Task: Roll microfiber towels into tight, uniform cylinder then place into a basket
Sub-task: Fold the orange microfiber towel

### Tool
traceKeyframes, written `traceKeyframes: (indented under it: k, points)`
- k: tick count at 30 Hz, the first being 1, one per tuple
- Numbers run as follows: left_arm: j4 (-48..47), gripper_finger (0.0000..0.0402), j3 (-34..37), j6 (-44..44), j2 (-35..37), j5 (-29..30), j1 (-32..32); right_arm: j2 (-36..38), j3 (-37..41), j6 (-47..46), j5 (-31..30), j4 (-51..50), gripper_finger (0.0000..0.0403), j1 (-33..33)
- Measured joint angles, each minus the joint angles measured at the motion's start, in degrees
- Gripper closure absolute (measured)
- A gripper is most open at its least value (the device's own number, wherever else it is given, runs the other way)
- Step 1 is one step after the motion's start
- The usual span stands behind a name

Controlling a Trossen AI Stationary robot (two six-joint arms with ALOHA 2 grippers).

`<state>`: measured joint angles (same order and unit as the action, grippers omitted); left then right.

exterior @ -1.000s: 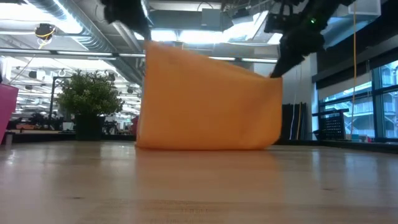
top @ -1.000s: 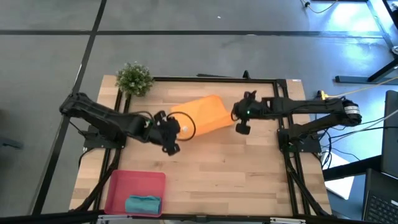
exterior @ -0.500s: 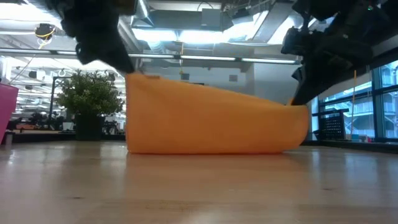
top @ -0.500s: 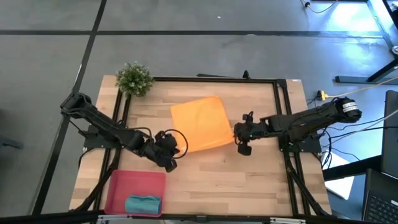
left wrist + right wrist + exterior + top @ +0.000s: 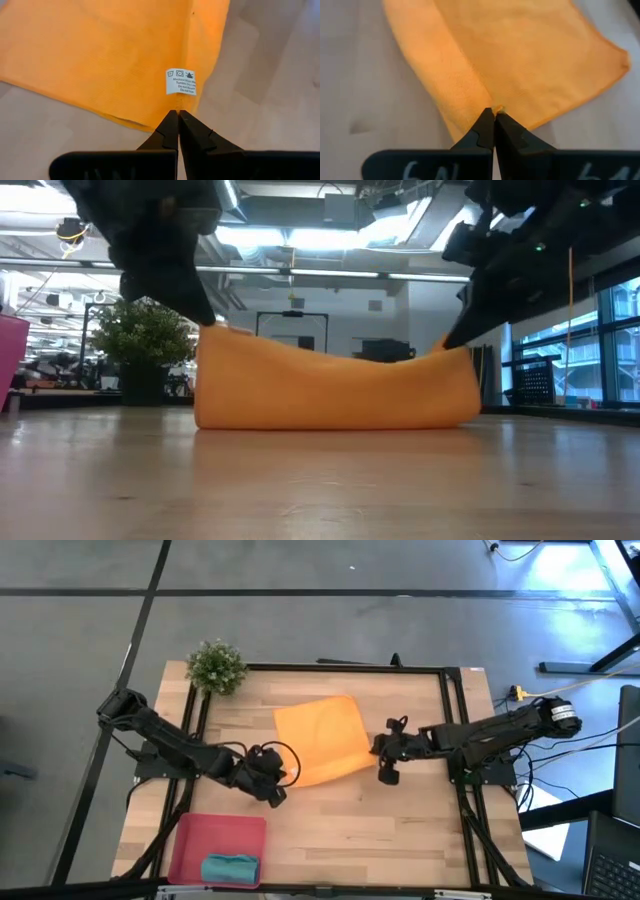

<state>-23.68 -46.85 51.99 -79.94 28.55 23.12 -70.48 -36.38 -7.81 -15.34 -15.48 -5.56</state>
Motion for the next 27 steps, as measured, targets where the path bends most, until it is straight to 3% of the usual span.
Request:
traceKeyframes:
  k: [15, 27]
  points:
    - [-2.94, 0.0402, 0.00, -0.02, 0.02, 3.40, -6.45, -0.93, 0.02, 7.23, -0.06, 5.69, 0.0399, 9.18]
    - [-3.14, 0.0402, -0.02, -0.33, -4.40, 3.88, -12.83, -10.04, 0.00, 16.11, -0.10, 17.10, 0.0399, 15.44]
